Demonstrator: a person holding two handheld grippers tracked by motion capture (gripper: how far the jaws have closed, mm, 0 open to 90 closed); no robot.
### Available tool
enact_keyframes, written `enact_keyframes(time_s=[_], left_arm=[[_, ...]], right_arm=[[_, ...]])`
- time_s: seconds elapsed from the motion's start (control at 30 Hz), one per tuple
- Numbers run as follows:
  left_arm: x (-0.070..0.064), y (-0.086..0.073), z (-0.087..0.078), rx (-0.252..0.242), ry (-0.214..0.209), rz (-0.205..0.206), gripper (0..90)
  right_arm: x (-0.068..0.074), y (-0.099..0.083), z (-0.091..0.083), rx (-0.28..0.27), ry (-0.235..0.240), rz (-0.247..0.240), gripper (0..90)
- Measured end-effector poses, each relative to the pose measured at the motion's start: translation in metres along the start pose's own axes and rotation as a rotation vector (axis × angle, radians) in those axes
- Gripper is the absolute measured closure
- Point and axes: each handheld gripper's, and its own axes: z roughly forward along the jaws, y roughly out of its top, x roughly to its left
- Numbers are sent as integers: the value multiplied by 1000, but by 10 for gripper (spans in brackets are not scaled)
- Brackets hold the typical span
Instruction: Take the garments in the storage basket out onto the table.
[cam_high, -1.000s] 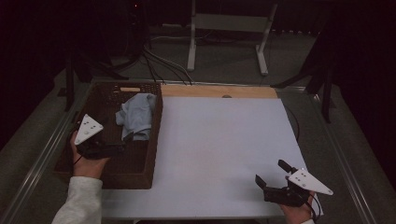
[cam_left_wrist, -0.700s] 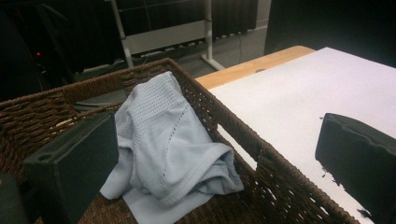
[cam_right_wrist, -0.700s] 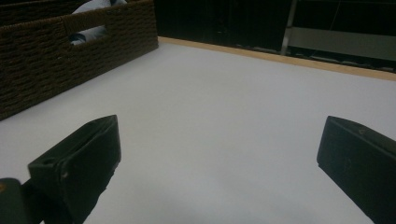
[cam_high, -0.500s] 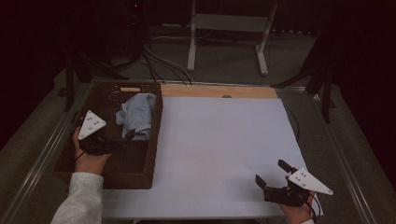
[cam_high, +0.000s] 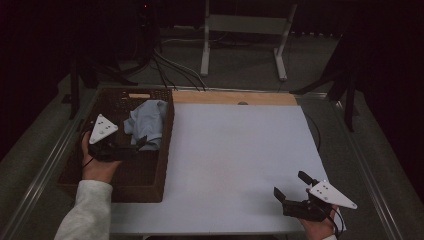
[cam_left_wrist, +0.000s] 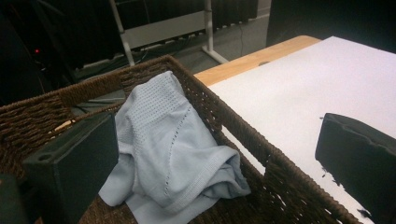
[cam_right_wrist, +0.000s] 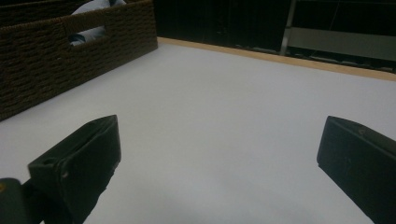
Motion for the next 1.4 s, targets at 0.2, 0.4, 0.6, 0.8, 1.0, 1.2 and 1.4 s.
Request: enact_keyframes(time_s=[0.2,0.4,0.6,0.8,1.0,1.2,1.4], left_arm=[[1,3,6,15,3,5,2],[3,5,11,31,11,6,2],[6,7,15,44,19,-1,2],[9,10,22,62,23,-1,2],[13,15,30,86,36,3,2],[18,19,36,100,46,-4,2],[22,20,41,104,47,-8,2]], right_arm=[[0,0,0,1,1,-1,0],[0,0,0,0,2,-1,0],[0,0,0,1,2,-2,0],[0,0,0,2,2,-3,0],[0,0,0,1,3,-4,0],[0,0,0,0,3,-2,0],[0,0,0,-1,4,-1,0]])
